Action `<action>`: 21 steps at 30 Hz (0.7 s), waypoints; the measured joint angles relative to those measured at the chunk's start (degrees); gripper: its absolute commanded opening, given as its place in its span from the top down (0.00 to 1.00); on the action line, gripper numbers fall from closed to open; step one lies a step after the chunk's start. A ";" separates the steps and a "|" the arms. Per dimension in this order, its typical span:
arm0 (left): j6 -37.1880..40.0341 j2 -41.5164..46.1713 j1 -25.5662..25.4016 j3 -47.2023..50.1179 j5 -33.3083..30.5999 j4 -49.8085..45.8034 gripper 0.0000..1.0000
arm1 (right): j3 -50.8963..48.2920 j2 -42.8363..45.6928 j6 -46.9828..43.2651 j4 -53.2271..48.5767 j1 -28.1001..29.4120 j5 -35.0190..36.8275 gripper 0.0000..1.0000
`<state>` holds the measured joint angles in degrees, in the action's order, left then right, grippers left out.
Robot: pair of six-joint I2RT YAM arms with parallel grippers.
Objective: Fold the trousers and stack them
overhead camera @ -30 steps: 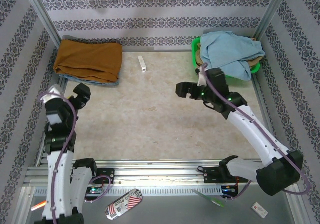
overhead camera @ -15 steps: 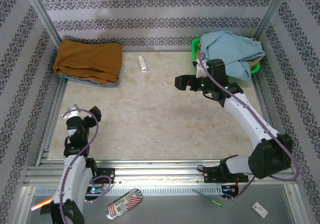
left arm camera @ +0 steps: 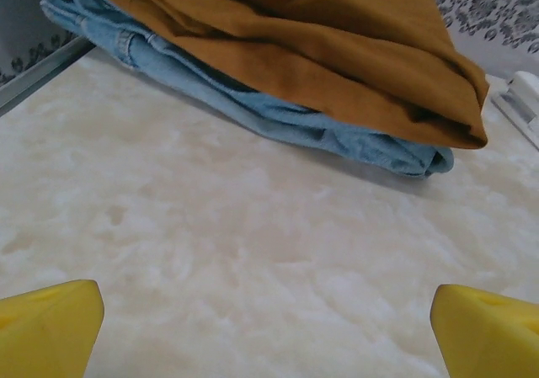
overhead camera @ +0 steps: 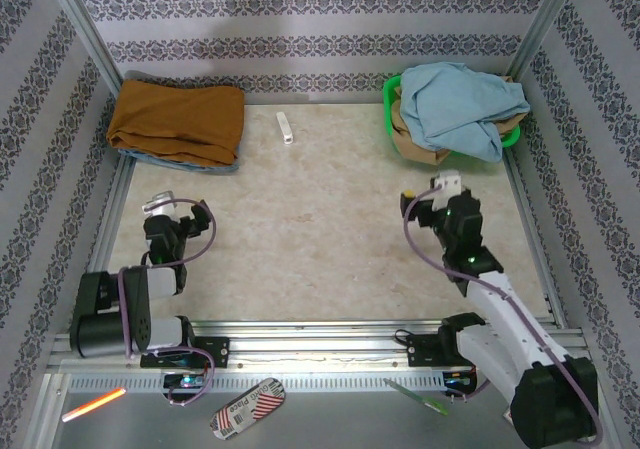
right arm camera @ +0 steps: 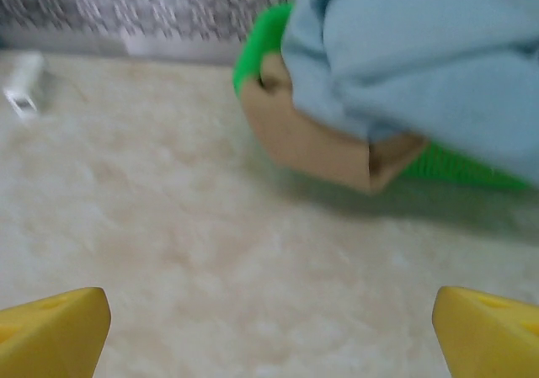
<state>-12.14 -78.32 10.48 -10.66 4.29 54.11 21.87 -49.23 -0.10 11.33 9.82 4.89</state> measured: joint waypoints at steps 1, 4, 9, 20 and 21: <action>0.22 -2.36 0.02 -0.02 0.55 2.64 0.00 | -3.41 -0.98 -0.74 3.02 -0.24 0.57 0.02; 1.25 -8.52 0.00 -0.24 3.45 8.17 0.00 | -7.98 -7.56 -1.79 11.34 -2.12 1.95 0.02; 3.48 -10.62 -1.22 -0.68 6.67 11.76 0.01 | -8.85 -23.28 -0.07 30.62 -7.45 1.79 0.02; 6.91 -13.55 -5.31 -7.98 4.57 8.59 0.01 | -1.88 -38.25 1.86 41.66 -8.94 0.70 0.02; 7.19 -13.55 -5.73 -8.61 4.24 7.96 0.01 | -1.49 -38.23 1.86 41.68 -8.94 0.72 0.02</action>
<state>-4.95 -91.88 4.75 -19.27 8.54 62.06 20.38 -87.46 1.76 53.01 0.89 5.61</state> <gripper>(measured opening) 0.993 0.979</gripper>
